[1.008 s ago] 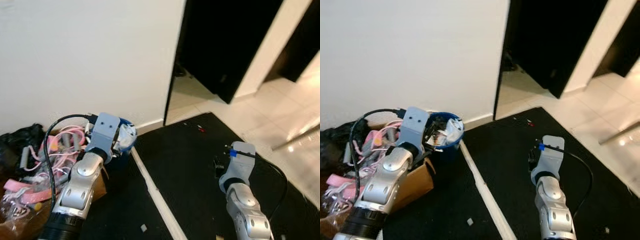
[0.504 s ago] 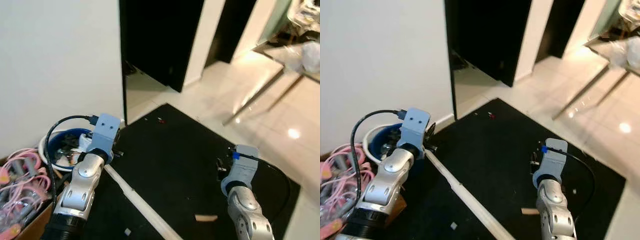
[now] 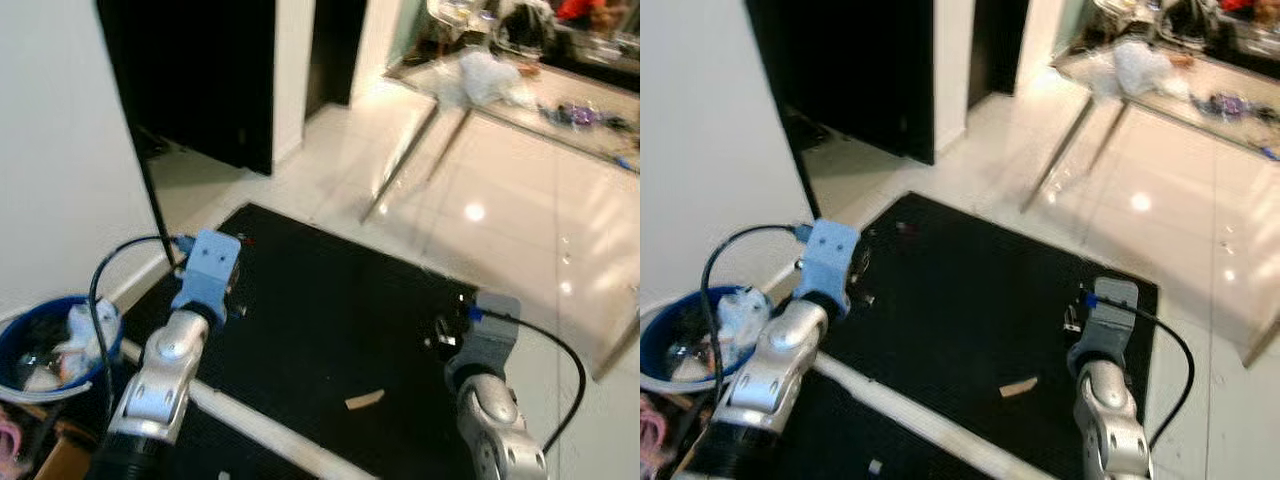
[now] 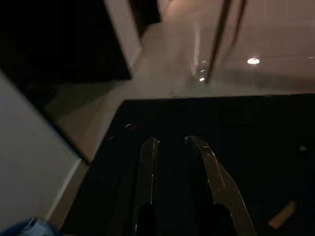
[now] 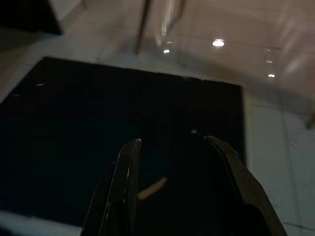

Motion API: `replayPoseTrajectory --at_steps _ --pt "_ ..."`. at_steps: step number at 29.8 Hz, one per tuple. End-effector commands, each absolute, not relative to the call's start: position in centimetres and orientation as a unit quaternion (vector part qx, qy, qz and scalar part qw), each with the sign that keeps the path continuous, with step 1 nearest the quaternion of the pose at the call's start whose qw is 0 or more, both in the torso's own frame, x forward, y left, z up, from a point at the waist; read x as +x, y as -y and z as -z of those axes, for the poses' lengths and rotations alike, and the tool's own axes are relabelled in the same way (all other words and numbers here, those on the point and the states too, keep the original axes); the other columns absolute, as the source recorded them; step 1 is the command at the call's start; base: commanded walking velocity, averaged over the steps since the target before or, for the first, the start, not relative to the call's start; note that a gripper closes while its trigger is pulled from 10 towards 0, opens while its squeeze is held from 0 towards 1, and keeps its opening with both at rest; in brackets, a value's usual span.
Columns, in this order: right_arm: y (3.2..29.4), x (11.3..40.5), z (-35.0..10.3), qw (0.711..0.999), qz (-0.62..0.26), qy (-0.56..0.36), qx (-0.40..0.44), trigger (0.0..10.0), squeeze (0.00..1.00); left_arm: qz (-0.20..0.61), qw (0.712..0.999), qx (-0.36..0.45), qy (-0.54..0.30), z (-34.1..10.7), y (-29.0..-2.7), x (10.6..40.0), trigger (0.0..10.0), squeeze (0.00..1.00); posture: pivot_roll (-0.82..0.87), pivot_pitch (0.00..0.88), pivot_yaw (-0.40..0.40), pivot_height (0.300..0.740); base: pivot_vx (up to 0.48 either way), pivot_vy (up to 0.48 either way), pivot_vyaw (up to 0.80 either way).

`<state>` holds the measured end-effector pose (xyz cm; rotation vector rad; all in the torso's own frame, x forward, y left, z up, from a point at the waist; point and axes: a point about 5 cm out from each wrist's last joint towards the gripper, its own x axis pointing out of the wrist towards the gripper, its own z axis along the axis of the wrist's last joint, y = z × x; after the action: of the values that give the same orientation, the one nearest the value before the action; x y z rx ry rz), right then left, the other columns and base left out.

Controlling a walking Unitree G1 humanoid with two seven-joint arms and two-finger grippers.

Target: Picking trash to rubbish bin

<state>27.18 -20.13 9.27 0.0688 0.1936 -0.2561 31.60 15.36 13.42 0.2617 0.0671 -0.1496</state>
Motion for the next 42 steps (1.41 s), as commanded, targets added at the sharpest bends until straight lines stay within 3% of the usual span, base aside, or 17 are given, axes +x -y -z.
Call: replayPoseTrajectory --at_steps 1,33,42 --pt "20.59 27.01 -8.95 0.985 0.133 -0.106 0.032 10.0 0.00 0.083 0.988 0.126 -0.029 -13.47 -15.02 31.56 10.0 0.00 -0.08 0.079 -0.021 0.740 0.000 0.000 -0.80" --pt "20.06 26.99 -8.78 0.985 0.130 -0.108 0.047 10.0 0.00 0.101 0.991 0.089 -0.028 -13.60 -14.51 31.33 10.0 0.00 -0.08 0.094 -0.027 0.740 0.000 0.000 -0.80" --pt "19.63 26.89 -8.53 0.986 0.109 -0.117 0.035 10.0 0.00 0.119 0.990 0.076 -0.020 -13.78 -14.13 31.08 10.0 0.00 -0.08 0.101 -0.025 0.740 0.000 0.000 0.00"
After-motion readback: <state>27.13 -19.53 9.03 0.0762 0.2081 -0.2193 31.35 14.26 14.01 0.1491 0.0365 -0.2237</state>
